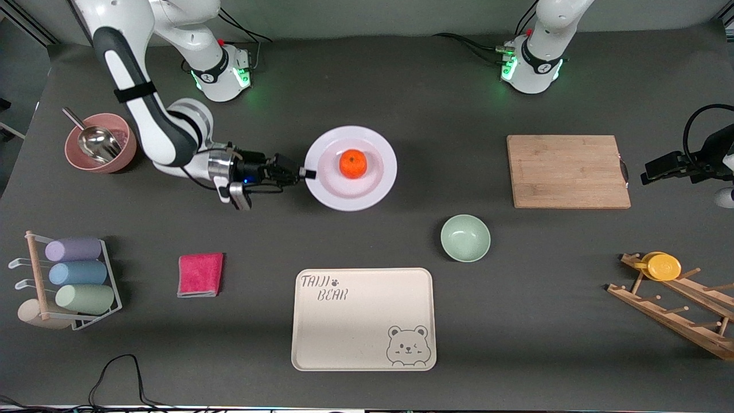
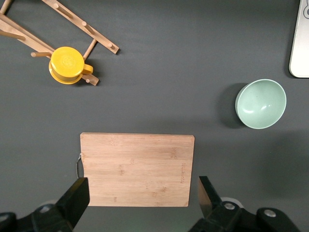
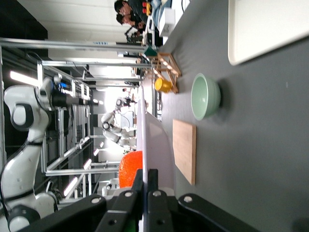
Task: Place orange and plate with both arms
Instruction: 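Carry the plate with the right gripper onto the white tray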
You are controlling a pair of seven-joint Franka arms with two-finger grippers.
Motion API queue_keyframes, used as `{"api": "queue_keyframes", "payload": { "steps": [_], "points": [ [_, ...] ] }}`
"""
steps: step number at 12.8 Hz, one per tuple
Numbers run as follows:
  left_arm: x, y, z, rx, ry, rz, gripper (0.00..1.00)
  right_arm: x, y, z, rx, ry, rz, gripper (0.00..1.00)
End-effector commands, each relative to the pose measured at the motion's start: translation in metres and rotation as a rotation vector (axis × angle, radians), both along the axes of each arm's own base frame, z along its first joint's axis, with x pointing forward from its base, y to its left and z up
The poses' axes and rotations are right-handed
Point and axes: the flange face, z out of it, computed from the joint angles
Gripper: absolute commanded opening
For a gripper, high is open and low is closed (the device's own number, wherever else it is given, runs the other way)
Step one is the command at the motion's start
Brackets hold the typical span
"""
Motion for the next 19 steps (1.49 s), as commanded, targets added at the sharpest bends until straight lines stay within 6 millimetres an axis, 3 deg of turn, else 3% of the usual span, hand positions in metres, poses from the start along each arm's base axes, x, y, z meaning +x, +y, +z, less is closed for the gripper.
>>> {"api": "queue_keyframes", "payload": {
  "steps": [1,4,8,10,14,19],
  "points": [
    [-0.008,-0.004,0.008,0.004,0.002,0.0,1.0,0.074,0.007,-0.016,0.012,0.013,-0.006,0.0],
    [-0.008,-0.003,0.007,0.004,0.003,0.0,1.0,0.145,0.005,-0.019,-0.022,0.017,-0.049,0.0],
    [-0.007,-0.005,0.009,0.007,-0.007,0.004,1.0,0.21,0.01,-0.027,-0.022,0.007,-0.102,0.0],
    [-0.007,-0.006,0.008,0.006,-0.007,0.003,1.0,0.237,0.008,-0.041,-0.03,-0.014,-0.119,0.0],
    [-0.008,-0.008,0.01,0.008,-0.005,0.0,1.0,0.268,0.018,-0.067,-0.054,-0.035,-0.153,0.0],
    [-0.009,-0.008,0.011,0.013,-0.003,0.001,1.0,0.275,0.019,-0.107,-0.057,-0.054,-0.157,0.0]
  ]
}}
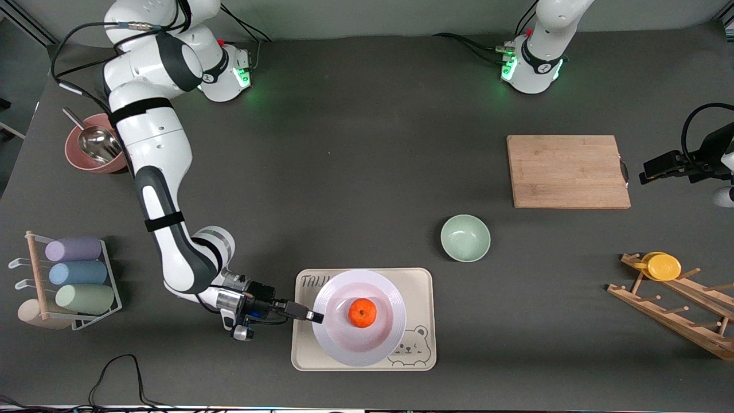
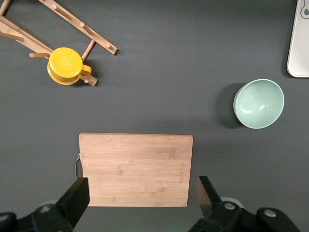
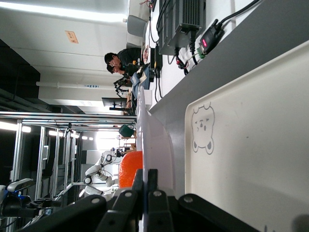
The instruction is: Place orange and plate with both arms
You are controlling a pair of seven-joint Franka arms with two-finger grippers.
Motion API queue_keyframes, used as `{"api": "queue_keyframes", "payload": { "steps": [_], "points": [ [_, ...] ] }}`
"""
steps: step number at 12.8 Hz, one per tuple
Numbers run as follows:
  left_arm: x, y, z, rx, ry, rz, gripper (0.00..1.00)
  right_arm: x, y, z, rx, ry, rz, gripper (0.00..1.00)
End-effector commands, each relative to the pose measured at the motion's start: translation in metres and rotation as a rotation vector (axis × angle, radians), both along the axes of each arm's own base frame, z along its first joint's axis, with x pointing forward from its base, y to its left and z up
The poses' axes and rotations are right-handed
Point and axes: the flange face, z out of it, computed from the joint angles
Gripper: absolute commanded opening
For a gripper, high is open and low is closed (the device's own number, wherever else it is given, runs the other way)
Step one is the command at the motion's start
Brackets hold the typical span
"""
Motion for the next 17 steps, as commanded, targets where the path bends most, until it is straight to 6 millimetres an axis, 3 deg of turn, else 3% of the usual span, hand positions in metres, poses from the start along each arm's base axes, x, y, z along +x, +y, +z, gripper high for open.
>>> {"api": "queue_keyframes", "payload": {
  "steps": [1,3,6,8,12,16,17],
  "points": [
    [-0.008,-0.005,0.009,0.013,0.0,0.003,1.0,0.008,0.004,-0.018,-0.014,-0.021,0.008,0.0],
    [-0.01,-0.009,0.013,0.022,-0.007,0.003,1.0,0.004,0.002,-0.044,-0.031,-0.044,0.011,0.0],
    [-0.013,-0.012,0.016,0.03,-0.003,0.012,1.0,0.0,0.004,-0.061,-0.067,-0.058,0.004,0.0],
    [-0.014,-0.018,0.013,0.049,-0.014,0.005,1.0,-0.004,0.008,-0.069,-0.086,-0.065,0.004,0.0],
    [-0.032,-0.029,0.029,0.101,-0.016,0.008,1.0,-0.01,0.01,-0.083,-0.101,-0.07,0.012,0.0],
    [-0.029,-0.022,0.027,0.089,-0.019,0.007,1.0,-0.015,0.012,-0.09,-0.108,-0.055,0.022,0.0],
    [-0.029,-0.02,0.028,0.086,-0.021,0.01,1.0,-0.018,0.012,-0.094,-0.11,-0.046,0.024,0.06]
  ]
}}
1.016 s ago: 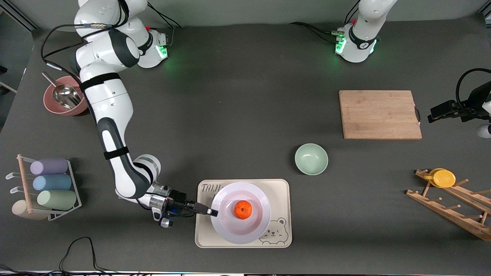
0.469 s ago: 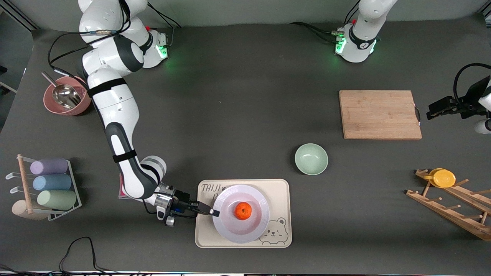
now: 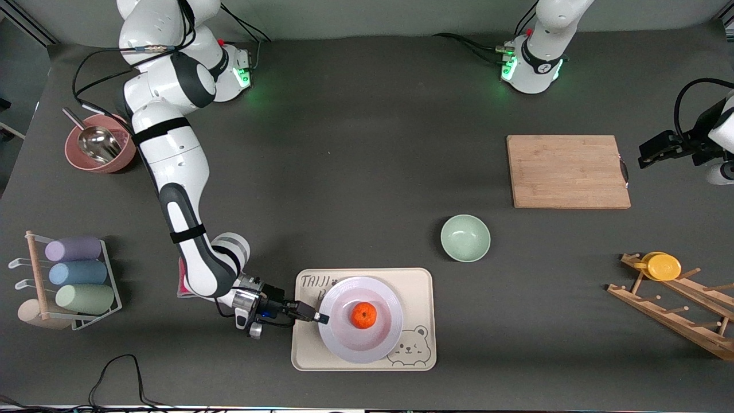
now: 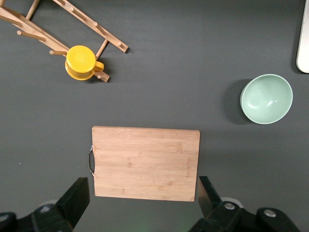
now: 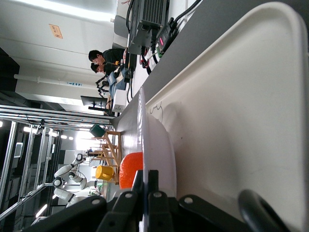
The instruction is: Place orange and plate with both arms
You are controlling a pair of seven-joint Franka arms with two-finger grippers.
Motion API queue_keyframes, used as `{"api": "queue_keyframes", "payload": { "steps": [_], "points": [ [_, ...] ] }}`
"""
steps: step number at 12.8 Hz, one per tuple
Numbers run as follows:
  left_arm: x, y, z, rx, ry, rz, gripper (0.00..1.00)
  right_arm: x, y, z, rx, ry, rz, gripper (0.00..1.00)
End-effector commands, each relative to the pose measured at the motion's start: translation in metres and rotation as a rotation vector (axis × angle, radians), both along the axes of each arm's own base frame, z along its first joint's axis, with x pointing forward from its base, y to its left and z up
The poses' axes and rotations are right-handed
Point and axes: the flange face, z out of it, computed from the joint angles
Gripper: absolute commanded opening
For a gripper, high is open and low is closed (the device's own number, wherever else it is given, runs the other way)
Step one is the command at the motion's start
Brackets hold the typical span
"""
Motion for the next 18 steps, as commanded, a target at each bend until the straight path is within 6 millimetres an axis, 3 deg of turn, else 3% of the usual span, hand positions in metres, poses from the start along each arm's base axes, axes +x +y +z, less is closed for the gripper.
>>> {"api": "queue_keyframes", "payload": {
  "steps": [1,2,3,4,6,12,14,18],
  "points": [
    [-0.005,0.004,0.001,0.0,0.0,0.016,1.0,-0.009,0.009,-0.024,-0.021,0.019,0.025,0.25],
    [-0.006,0.004,0.001,0.0,0.004,0.021,1.0,-0.01,0.008,-0.025,-0.026,0.022,0.026,0.39],
    [-0.006,0.004,0.001,0.001,0.002,0.026,1.0,-0.008,0.001,-0.026,-0.043,0.019,0.021,0.41],
    [-0.006,0.005,0.001,-0.002,0.004,0.029,1.0,-0.007,-0.001,-0.026,-0.053,0.017,0.023,0.52],
    [-0.007,0.027,0.002,-0.023,-0.001,0.064,1.0,-0.008,-0.004,-0.027,-0.075,0.017,0.028,0.53],
    [-0.01,0.047,0.007,-0.012,-0.017,0.097,1.0,-0.003,-0.031,-0.005,-0.163,0.031,0.046,0.53],
    [-0.014,0.056,0.01,-0.012,-0.016,0.102,1.0,0.002,-0.041,0.019,-0.223,0.053,0.071,0.53],
    [-0.014,0.037,0.003,0.031,0.003,0.072,1.0,-0.004,-0.065,0.068,-0.312,0.127,0.083,0.54]
  ]
}}
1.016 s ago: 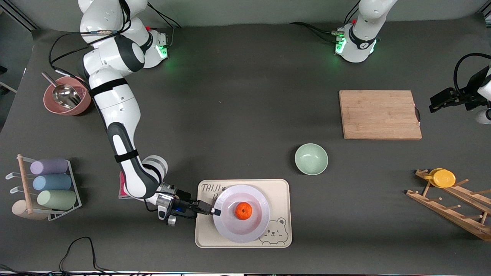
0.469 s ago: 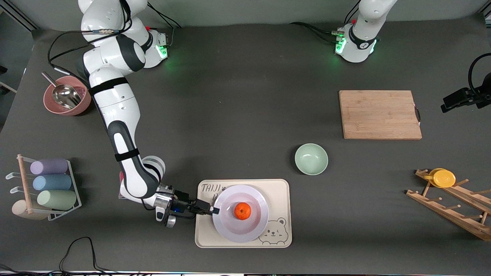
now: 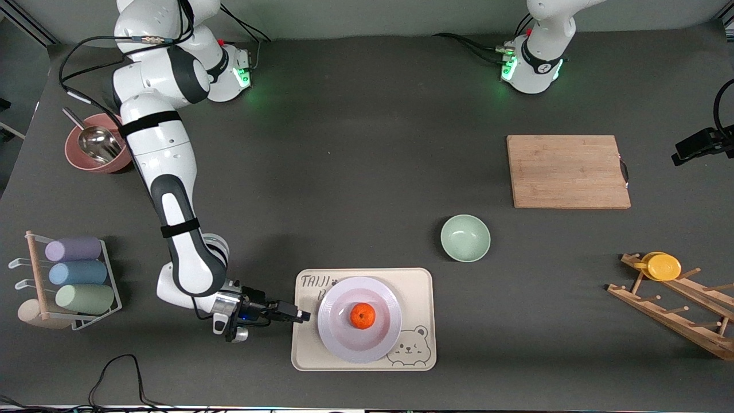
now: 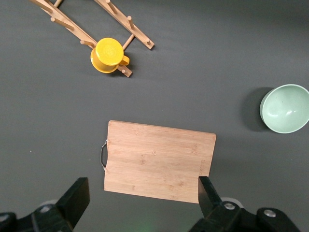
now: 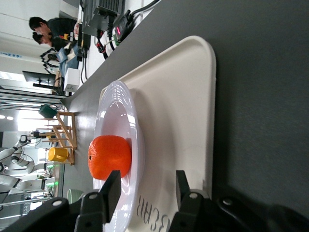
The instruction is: Place orange and plate with both arms
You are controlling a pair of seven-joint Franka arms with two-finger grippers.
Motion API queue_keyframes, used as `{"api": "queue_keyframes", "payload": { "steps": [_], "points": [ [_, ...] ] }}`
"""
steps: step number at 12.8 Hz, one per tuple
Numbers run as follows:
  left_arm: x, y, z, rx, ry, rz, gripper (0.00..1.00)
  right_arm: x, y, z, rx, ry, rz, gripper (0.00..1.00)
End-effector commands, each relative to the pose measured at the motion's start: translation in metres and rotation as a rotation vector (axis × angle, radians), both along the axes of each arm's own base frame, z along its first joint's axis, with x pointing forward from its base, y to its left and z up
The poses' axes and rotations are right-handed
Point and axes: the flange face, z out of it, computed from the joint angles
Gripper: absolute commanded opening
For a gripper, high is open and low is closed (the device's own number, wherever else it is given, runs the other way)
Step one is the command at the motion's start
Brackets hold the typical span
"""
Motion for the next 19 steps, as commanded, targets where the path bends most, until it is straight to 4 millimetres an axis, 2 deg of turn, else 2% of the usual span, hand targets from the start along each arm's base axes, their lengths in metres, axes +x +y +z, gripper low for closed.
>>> {"api": "queue_keyframes", "payload": {
  "steps": [1,4,6,8,9,10,15,17,19],
  "points": [
    [-0.006,-0.017,0.001,0.033,0.006,0.004,1.0,-0.016,-0.021,0.05,-0.1,0.075,0.008,0.56],
    [-0.007,-0.021,-0.007,0.046,0.019,-0.005,1.0,-0.033,-0.056,0.102,-0.18,0.153,0.07,0.6],
    [-0.007,-0.022,-0.008,0.037,0.023,-0.008,1.0,-0.049,-0.083,0.154,-0.293,0.17,0.145,0.65],
    [-0.008,-0.022,-0.007,0.034,0.022,-0.003,1.0,-0.071,-0.103,0.203,-0.426,0.199,0.205,0.84],
    [-0.01,-0.018,-0.005,0.032,0.019,0.001,1.0,-0.082,-0.115,0.229,-0.489,0.209,0.236,0.88],
    [-0.01,-0.019,-0.005,0.032,0.019,0.0,1.0,-0.093,-0.126,0.254,-0.542,0.233,0.253,0.98],
    [-0.013,-0.023,-0.007,0.026,0.034,-0.007,1.0,-0.136,-0.166,0.35,-0.753,0.278,0.281,1.0],
    [-0.014,-0.024,-0.009,0.014,0.035,-0.022,1.0,-0.156,-0.175,0.391,-0.853,0.298,0.242,1.0],
    [-0.014,-0.027,-0.007,0.012,0.032,-0.029,1.0,-0.172,-0.179,0.423,-0.929,0.33,0.154,1.0]
  ]
}}
